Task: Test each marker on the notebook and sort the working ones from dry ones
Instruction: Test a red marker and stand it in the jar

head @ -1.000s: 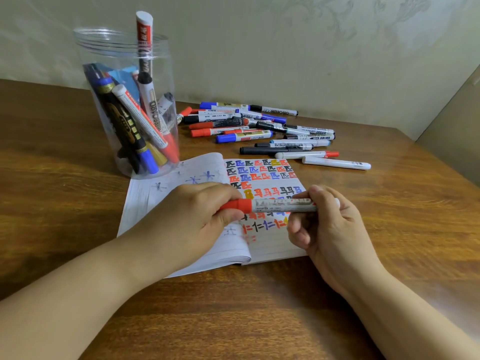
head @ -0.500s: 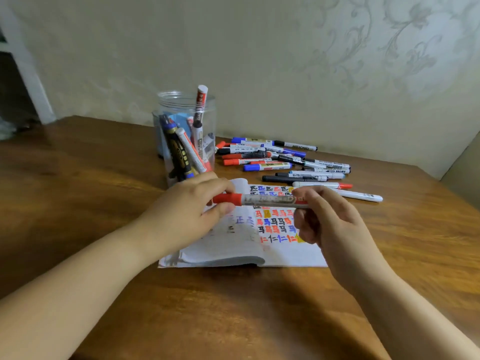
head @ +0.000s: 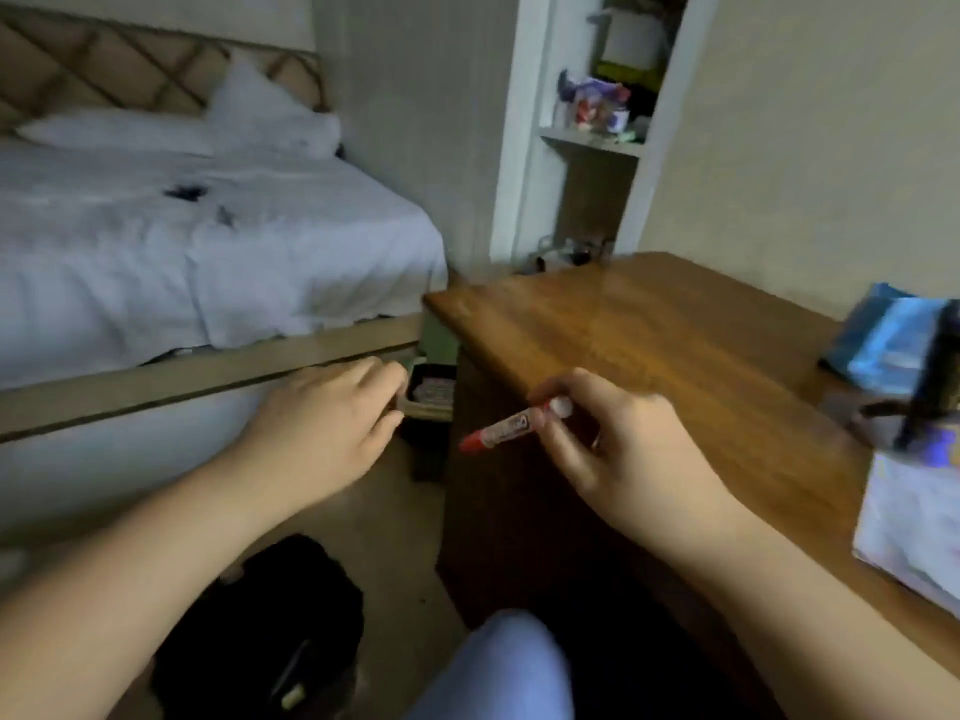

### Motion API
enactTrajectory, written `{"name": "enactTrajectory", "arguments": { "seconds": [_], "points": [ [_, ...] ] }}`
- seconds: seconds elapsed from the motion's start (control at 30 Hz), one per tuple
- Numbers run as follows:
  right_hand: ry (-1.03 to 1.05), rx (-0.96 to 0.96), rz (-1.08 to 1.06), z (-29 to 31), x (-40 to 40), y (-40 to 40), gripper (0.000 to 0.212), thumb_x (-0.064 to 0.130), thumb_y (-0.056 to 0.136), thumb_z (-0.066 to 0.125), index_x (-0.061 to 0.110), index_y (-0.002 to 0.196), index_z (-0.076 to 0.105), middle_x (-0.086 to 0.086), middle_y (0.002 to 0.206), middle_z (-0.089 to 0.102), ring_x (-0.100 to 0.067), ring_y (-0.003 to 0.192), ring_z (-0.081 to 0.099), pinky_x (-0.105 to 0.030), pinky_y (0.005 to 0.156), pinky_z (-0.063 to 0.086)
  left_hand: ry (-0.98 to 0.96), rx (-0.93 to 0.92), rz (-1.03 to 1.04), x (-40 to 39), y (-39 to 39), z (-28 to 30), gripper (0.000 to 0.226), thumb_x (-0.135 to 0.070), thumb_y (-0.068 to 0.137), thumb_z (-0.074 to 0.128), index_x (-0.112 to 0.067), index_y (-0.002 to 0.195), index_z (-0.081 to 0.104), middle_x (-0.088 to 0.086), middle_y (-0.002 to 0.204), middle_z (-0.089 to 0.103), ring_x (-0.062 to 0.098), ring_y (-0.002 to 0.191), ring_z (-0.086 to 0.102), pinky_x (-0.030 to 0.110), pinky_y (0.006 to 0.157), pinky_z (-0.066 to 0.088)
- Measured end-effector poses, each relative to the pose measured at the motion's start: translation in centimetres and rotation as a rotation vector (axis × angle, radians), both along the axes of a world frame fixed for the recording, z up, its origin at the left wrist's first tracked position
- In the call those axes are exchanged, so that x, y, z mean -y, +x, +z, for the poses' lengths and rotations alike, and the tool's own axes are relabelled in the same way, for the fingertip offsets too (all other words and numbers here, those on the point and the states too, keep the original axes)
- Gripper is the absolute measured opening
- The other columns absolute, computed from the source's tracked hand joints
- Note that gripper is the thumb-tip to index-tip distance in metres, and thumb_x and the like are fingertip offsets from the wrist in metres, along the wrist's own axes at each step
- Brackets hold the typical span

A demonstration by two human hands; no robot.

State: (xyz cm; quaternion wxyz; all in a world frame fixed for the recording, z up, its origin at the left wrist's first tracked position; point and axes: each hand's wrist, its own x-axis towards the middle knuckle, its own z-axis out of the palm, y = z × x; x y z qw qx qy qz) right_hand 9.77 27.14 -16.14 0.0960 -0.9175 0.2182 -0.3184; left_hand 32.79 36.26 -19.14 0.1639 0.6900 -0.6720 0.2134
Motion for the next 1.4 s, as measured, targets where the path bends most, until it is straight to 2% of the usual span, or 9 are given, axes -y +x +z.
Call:
{"name": "enactTrajectory", "arguments": {
  "seconds": [0.1, 0.2, 0.33, 0.47, 0.6, 0.83, 0.97, 1.2, 1.4],
  "points": [
    [0.006, -0.11, 0.096, -4.2, -0.3, 8.9, 0.017, 0.028, 0.09, 0.055, 0.015, 0.1, 0.056, 0.001, 0.078, 0.065, -0.02, 0.07, 0.063, -0.033, 0.059, 0.047, 0.083, 0.069, 0.17, -4.7, 6.2, -2.8, 0.019, -0.021, 0.07, 0.071, -0.014, 0.077, 0.055, 0.002, 0.068, 0.06, 0.025, 0.052, 0.059, 0.025, 0.041, 0.038],
    [0.067, -0.239, 0.187, -9.1, -2.0, 16.8, 0.014, 0.028, 0.093, 0.051, 0.016, 0.1, 0.05, 0.011, 0.073, 0.057, -0.022, 0.077, 0.063, -0.023, 0.056, 0.042, 0.182, 0.109, 0.292, -8.5, 11.1, -6.2, 0.025, -0.022, 0.059, 0.078, -0.014, 0.067, 0.056, -0.001, 0.06, 0.054, 0.021, 0.045, 0.055, 0.024, 0.036, 0.04],
    [0.137, -0.483, 0.236, -15.1, -5.0, 24.0, 0.019, 0.029, 0.096, 0.043, 0.014, 0.107, 0.048, -0.004, 0.089, 0.063, -0.028, 0.079, 0.062, -0.032, 0.062, 0.045, 0.25, -0.013, 0.345, -12.1, 15.4, -10.5, 0.032, -0.011, 0.054, 0.083, -0.012, 0.063, 0.051, 0.002, 0.056, 0.05, 0.021, 0.042, 0.049, 0.023, 0.035, 0.032],
    [0.161, -0.687, 0.229, -19.2, -5.8, 26.9, 0.035, 0.033, 0.098, 0.04, 0.016, 0.128, 0.043, -0.008, 0.109, 0.062, -0.029, 0.095, 0.06, -0.032, 0.069, 0.044, 0.286, -0.101, 0.4, -12.7, 17.0, -13.1, 0.029, -0.01, 0.055, 0.08, -0.013, 0.067, 0.054, -0.001, 0.057, 0.051, 0.018, 0.043, 0.048, 0.021, 0.035, 0.033],
    [0.076, -0.776, 0.271, -18.7, -5.3, 26.2, 0.034, 0.033, 0.096, 0.043, 0.015, 0.124, 0.047, -0.006, 0.113, 0.057, -0.027, 0.098, 0.056, -0.035, 0.073, 0.047, 0.317, -0.106, 0.402, -12.2, 17.2, -13.8, 0.034, -0.013, 0.054, 0.08, -0.014, 0.066, 0.049, -0.001, 0.054, 0.048, 0.019, 0.042, 0.048, 0.022, 0.035, 0.03],
    [-0.184, -0.616, 0.124, -9.3, -1.2, 18.0, 0.032, 0.035, 0.095, 0.041, 0.015, 0.118, 0.05, -0.004, 0.112, 0.053, -0.025, 0.106, 0.048, -0.034, 0.085, 0.041, 0.228, -0.006, 0.273, -6.0, 12.0, -8.9, 0.031, -0.024, 0.053, 0.082, -0.017, 0.068, 0.056, -0.006, 0.056, 0.053, 0.016, 0.041, 0.05, 0.019, 0.04, 0.015],
    [-0.228, -0.525, -0.076, -2.9, 1.4, 8.6, 0.034, 0.039, 0.096, 0.042, 0.021, 0.124, 0.05, 0.003, 0.115, 0.055, -0.019, 0.108, 0.05, -0.028, 0.087, 0.043, 0.157, -0.006, 0.042, 0.8, 5.4, -4.6, 0.025, -0.031, 0.069, 0.074, -0.018, 0.086, 0.061, -0.005, 0.073, 0.062, 0.014, 0.056, 0.06, 0.026, 0.044, 0.044],
    [-0.179, -0.488, -0.638, 1.6, 3.1, -9.6, 0.032, 0.037, 0.089, 0.053, 0.017, 0.114, 0.06, -0.002, 0.104, 0.064, -0.026, 0.101, 0.059, -0.035, 0.076, 0.049, 0.062, 0.051, -0.458, 10.8, -11.6, 2.4, 0.032, -0.038, 0.096, 0.036, -0.025, 0.125, 0.04, -0.009, 0.115, 0.053, 0.011, 0.102, 0.054, 0.025, 0.081, 0.044],
    [-0.032, -0.51, -0.951, 2.4, 1.8, -21.6, 0.037, 0.041, 0.095, 0.044, 0.027, 0.128, 0.048, 0.006, 0.118, 0.057, -0.016, 0.115, 0.049, -0.03, 0.085, 0.047, 0.007, 0.059, -0.688, 15.4, -25.9, 4.7, 0.032, -0.035, 0.096, 0.035, -0.025, 0.126, 0.037, -0.007, 0.119, 0.051, 0.015, 0.109, 0.052, 0.029, 0.085, 0.042]
  ]
}}
